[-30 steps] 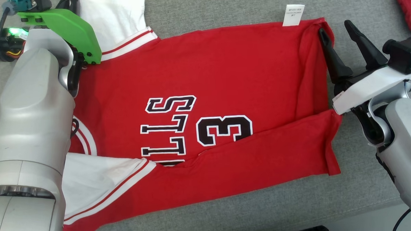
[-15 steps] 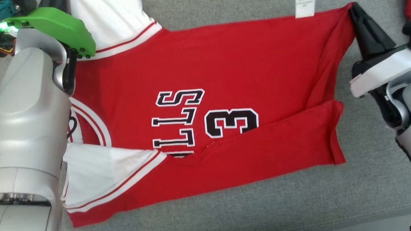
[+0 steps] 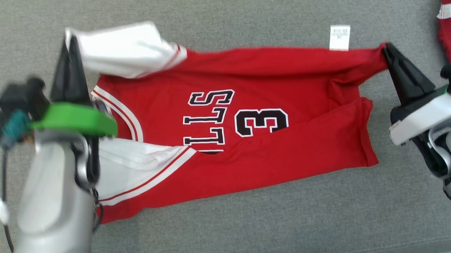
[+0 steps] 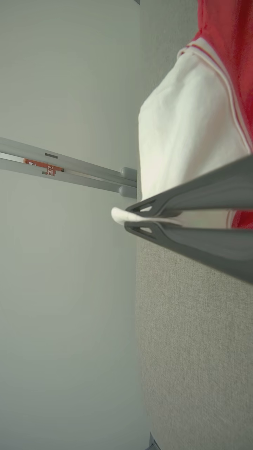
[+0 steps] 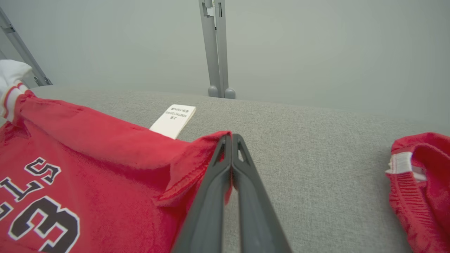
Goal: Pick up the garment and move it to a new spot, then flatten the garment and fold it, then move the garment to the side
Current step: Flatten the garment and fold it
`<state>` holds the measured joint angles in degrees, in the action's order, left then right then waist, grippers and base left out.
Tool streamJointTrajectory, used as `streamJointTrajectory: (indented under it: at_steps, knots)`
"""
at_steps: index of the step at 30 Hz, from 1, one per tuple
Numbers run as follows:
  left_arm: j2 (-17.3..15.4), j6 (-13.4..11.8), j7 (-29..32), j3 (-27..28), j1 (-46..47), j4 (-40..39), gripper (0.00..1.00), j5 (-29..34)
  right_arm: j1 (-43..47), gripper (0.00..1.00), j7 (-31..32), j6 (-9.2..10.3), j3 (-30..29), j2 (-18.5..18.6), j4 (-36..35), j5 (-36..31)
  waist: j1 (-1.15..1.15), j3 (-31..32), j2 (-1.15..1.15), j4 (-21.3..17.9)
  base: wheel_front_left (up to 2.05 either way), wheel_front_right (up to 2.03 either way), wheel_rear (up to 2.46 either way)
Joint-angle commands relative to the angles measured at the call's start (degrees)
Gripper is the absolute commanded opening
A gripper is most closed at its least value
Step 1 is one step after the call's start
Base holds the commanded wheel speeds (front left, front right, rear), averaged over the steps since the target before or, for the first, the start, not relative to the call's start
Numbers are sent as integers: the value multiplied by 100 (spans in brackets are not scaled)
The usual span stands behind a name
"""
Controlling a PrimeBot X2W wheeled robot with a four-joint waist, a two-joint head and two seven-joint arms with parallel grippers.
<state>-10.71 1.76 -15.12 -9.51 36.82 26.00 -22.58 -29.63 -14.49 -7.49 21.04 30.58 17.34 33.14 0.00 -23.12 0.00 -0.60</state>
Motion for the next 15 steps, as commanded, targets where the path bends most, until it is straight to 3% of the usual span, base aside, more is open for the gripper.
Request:
streamJointTrajectory:
  at_steps: [1, 8, 13, 14, 15]
  knots:
    - [3, -83, 1, 12, -377, -219, 0, -27, 149, 0, -10, 0, 2, 21, -2, 56, 0, 85, 0, 67, 0, 0, 0]
    - [107, -439, 450, 10, -2099, -1226, 0, -261, 739, 0, 2, 0, -4, -59, -8, 191, 0, 248, 0, 124, 0, 0, 0]
    - [199, -610, 611, 40, -2720, -1477, 0, -426, 1158, 0, 1, 0, -135, -149, -82, 139, 0, 385, 0, 161, 0, 0, 0]
    - [204, -620, 664, 0, -2810, -1422, 61, -423, 1251, 43, 5, 0, -176, -182, -110, 115, 0, 413, 0, 164, 0, 0, 0]
    - [221, -629, 659, -18, -2856, -1391, 100, -430, 1312, 82, 3, 0, -212, -217, -141, 88, 0, 440, 0, 156, 0, 0, 0]
